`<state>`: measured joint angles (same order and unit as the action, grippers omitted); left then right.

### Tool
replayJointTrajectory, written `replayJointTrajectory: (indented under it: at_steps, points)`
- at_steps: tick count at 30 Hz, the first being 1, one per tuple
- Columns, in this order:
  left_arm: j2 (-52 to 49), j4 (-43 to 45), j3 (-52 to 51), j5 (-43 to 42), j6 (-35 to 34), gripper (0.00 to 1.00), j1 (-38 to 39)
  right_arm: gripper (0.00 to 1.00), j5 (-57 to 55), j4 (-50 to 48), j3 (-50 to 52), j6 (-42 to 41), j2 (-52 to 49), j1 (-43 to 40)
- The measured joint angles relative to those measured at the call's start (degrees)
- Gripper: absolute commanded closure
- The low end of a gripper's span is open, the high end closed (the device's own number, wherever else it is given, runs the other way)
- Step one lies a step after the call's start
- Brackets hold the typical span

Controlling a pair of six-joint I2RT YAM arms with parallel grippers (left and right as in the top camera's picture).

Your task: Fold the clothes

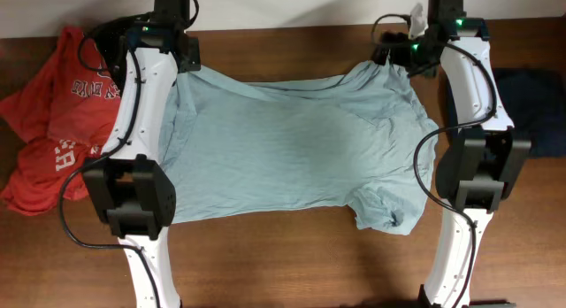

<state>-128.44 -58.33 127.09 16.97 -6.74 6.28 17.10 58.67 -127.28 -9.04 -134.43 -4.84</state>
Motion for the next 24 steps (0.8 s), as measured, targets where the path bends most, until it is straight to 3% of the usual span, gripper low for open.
replayJointTrajectory:
  at_steps: [10,24]
  points:
    - [0.0,0.2,0.0,0.0,0.0,0.99,0.0,0.21,-11.8,4.7,0.2,-0.3,0.0,-0.1]
    - [0.0,0.4,0.0,0.0,0.0,0.99,0.0,0.48,-19.6,-6.2,12.1,-0.9,-0.1,-0.3]
